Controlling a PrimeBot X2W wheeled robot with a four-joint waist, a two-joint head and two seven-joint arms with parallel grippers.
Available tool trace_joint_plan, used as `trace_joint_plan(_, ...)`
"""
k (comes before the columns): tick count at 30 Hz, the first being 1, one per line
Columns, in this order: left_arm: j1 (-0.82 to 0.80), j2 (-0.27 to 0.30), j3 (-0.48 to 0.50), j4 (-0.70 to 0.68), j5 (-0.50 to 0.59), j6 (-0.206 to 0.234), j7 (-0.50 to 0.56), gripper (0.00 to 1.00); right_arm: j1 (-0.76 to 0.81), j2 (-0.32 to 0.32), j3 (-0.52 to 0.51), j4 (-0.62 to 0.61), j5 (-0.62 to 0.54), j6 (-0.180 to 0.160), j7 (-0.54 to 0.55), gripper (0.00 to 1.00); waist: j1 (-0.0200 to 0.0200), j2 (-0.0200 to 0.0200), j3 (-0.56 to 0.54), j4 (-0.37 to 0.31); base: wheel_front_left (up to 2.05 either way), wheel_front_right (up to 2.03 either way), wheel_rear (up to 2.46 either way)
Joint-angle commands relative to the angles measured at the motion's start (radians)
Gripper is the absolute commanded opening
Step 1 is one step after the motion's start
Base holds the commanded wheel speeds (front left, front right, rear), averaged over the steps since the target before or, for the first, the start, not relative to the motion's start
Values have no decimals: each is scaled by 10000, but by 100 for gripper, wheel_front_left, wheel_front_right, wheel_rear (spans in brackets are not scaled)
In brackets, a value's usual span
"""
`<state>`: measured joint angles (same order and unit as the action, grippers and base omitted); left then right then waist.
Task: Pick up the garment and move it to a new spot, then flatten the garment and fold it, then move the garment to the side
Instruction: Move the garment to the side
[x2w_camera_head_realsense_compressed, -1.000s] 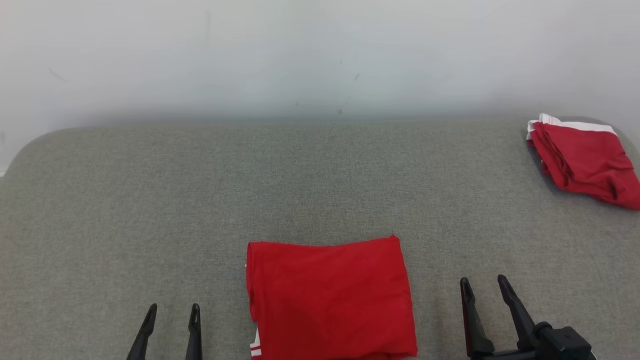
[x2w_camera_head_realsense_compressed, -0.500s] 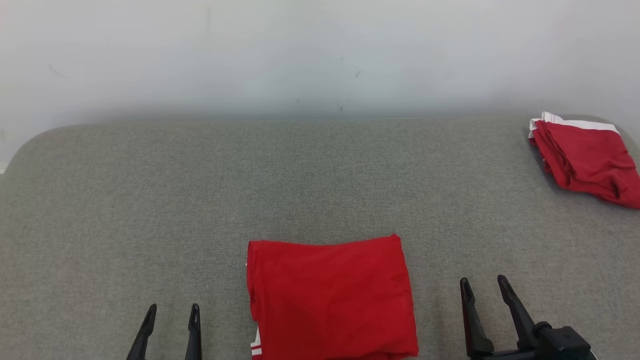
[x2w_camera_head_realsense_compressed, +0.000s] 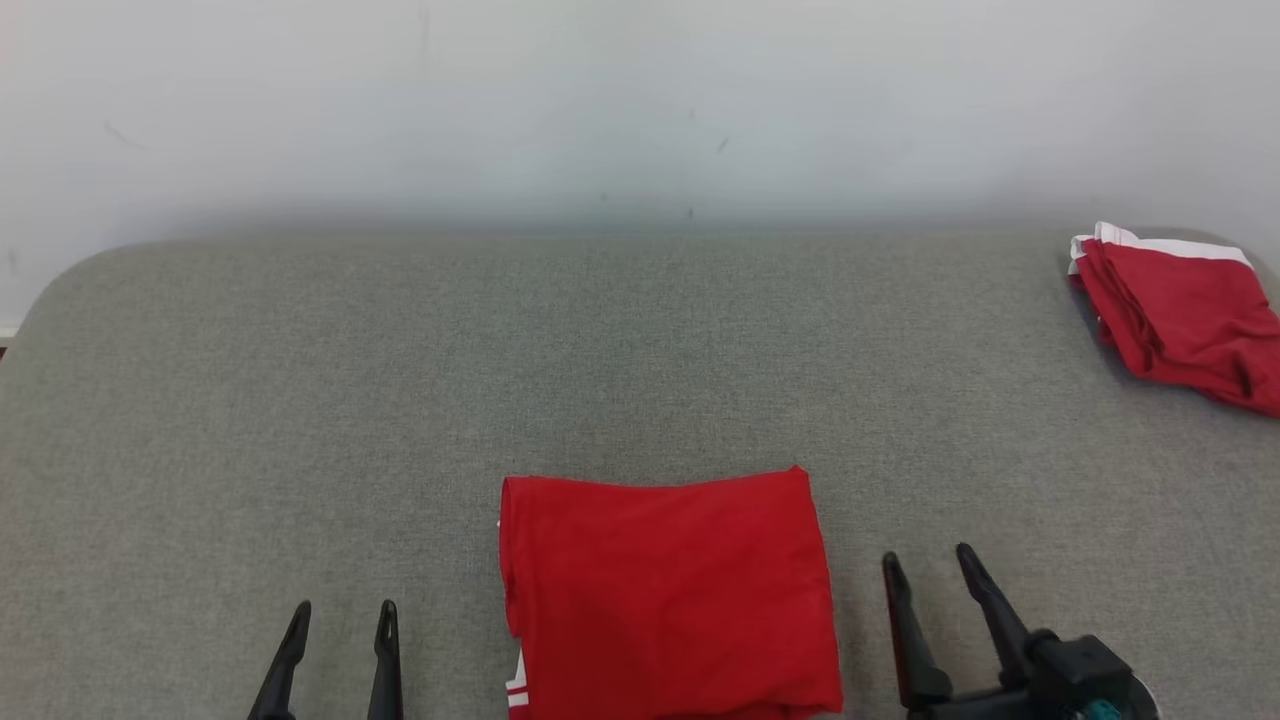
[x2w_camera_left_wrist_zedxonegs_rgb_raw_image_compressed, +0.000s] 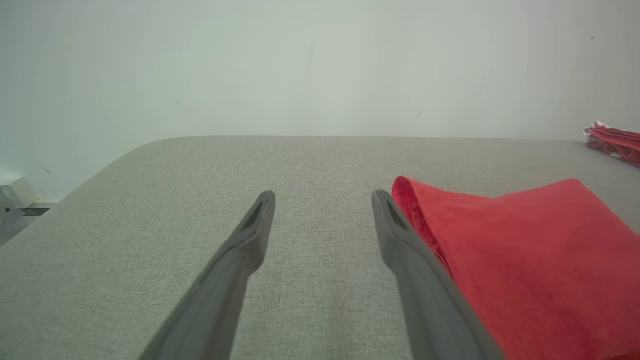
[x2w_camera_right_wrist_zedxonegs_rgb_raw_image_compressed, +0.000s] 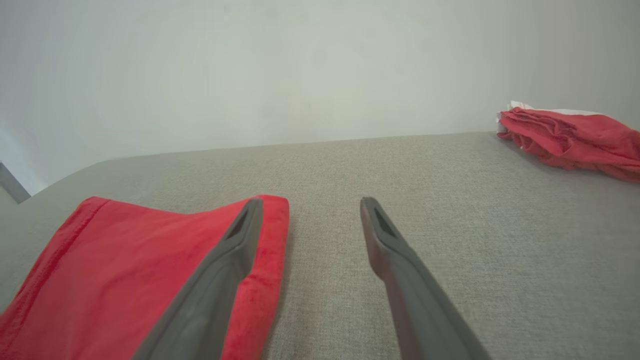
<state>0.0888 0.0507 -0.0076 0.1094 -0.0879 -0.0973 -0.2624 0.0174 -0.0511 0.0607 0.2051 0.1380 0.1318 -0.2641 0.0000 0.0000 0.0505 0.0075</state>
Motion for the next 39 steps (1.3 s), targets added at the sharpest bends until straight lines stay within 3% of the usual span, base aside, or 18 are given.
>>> trace_joint_plan(1,-141,-6,1,-2,35,-21,-22,100,-205,18,95,145,-5,-29,-5,100,0,0,57,34,0,0,0)
trace_joint_plan(15,-541,-5,-255,107,22,-82,-22,100,-2739,5,1169,4145,649,-29,676,100,0,0,522,591,0,0,0)
trace_joint_plan(24,-454,-6,-296,154,-56,-59,-22,100,-2767,6,1432,5183,957,-29,1033,100,0,0,462,746,0,0,0)
trace_joint_plan(25,-392,-8,-293,153,-92,-44,-22,100,-2664,15,1609,5198,1261,-29,1013,33,0,0,410,742,0,0,0)
trace_joint_plan(26,-370,-8,-297,154,-99,-32,-22,100,-2636,15,1685,5177,1400,-29,970,0,0,0,391,732,0,0,0)
trace_joint_plan(33,-441,-8,-402,79,-265,50,-22,100,-3185,-311,1883,5108,1758,-29,871,0,0,0,397,612,0,0,0)
trace_joint_plan(39,-680,-8,-396,-87,-427,59,-22,100,-4227,-1154,2048,4769,1822,-29,1147,0,0,0,843,411,0,0,0)
